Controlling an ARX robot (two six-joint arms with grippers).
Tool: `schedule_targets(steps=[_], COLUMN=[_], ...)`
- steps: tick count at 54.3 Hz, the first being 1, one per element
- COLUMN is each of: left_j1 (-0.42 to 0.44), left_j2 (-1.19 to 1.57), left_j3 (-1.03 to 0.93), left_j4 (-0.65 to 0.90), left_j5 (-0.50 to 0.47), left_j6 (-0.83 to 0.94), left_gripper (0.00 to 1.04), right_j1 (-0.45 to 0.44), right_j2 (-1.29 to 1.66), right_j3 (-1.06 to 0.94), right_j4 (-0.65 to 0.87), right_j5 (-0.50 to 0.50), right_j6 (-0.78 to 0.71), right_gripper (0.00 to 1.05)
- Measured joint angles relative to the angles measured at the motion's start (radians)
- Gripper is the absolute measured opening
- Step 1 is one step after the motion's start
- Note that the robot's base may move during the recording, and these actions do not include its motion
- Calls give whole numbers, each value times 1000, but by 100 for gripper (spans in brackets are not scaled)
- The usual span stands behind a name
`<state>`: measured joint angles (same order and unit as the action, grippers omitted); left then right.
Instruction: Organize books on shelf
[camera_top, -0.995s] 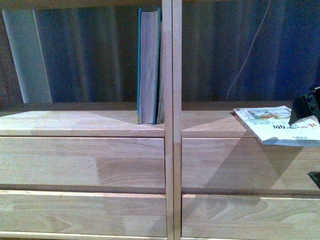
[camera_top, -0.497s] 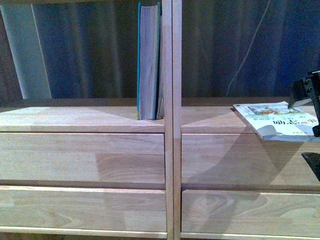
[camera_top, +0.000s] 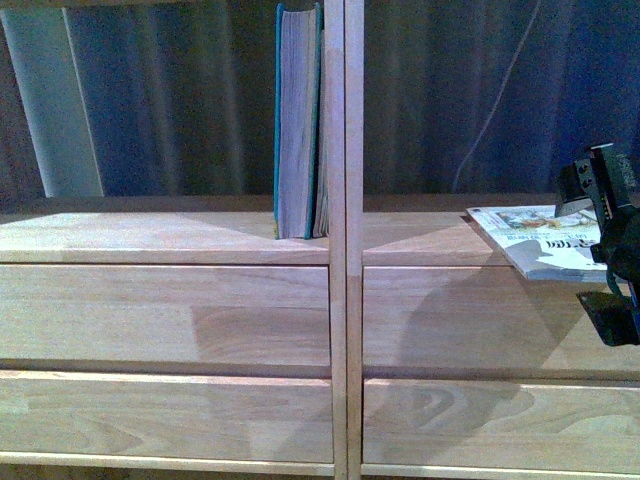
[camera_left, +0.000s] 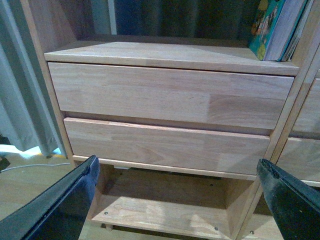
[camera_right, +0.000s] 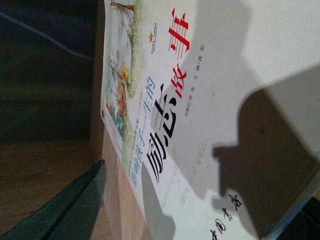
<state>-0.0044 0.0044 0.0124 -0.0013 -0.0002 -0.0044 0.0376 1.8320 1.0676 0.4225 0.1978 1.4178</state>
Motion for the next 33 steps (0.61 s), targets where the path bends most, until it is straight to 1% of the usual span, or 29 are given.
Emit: schedule_targets(steps=[2,5,7,10,12,15,17,27,29,33], left_j1=[0,0,0,0,0,0,0,0,0,0], left_j2=[0,0,0,0,0,0,0,0,0,0], left_j3=[0,0,0,0,0,0,0,0,0,0], left_j4=[0,0,0,0,0,0,0,0,0,0], left_j5=[0,0,0,0,0,0,0,0,0,0], left_j6=[0,0,0,0,0,0,0,0,0,0], left_gripper=[97,97,97,97,97,97,97,97,97,97], right_j1=[0,0,0,0,0,0,0,4,5,6], right_j2=[0,1,1,2,4,6,7,8,8,8], right_j3=[3,5,5,5,5,5,5,6,10,11], right_j4=[-3,-4,-4,-4,-4,-4,-4,2,4,7], right_j5=[0,0,0,0,1,2,4,11,14,16], right_j6=[0,0,0,0,0,0,0,0,0,0], right_gripper=[79,73,66,59,52,45,38,12,8,8])
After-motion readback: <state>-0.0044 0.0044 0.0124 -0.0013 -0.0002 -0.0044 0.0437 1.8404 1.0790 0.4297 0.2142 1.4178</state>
